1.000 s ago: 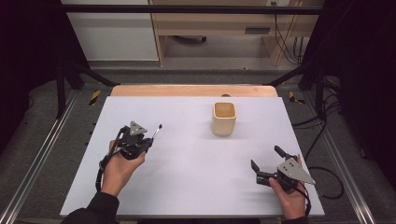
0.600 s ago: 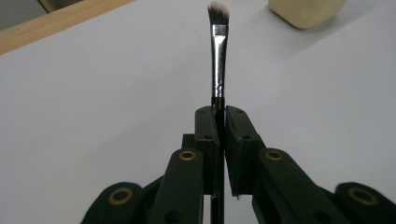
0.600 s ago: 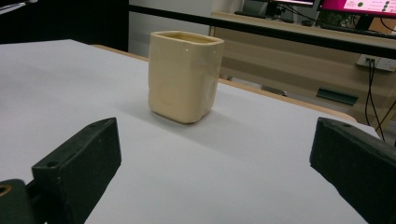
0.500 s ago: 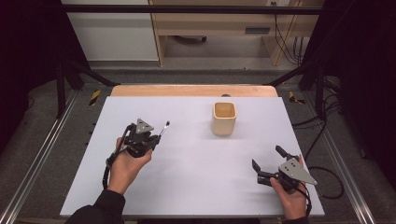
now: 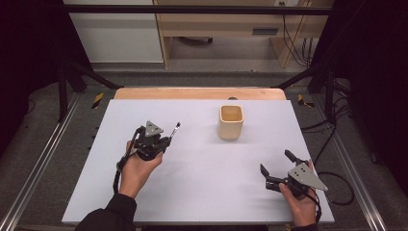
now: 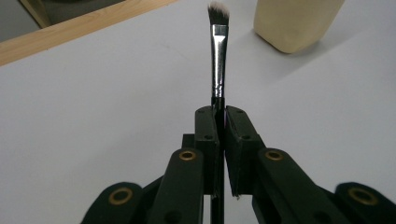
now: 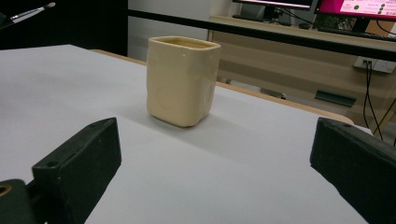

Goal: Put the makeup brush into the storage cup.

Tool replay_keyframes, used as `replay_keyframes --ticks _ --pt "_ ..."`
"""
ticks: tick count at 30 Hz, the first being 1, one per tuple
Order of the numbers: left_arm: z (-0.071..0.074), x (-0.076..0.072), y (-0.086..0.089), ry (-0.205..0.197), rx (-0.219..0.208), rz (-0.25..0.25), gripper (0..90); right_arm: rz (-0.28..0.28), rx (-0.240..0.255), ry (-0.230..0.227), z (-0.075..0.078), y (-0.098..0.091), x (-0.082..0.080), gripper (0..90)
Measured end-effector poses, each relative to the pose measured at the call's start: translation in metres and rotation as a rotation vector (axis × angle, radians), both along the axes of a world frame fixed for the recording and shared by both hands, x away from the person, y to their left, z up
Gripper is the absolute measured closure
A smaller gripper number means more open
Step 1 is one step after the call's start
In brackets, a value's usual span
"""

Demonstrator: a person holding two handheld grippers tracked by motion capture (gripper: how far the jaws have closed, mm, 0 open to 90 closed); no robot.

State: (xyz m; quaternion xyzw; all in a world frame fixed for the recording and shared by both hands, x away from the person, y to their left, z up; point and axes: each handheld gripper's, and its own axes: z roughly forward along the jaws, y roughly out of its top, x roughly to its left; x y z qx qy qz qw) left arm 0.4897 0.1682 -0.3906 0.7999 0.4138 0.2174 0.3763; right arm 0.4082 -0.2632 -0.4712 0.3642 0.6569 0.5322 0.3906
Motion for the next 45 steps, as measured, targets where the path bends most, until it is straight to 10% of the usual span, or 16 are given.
replay_keyframes --ticks 45 --pt "0.028 0.002 -0.072 -0.173 -0.053 -0.070 84.0 0.009 0.024 -0.013 0.003 -0.002 -0.001 2.3"
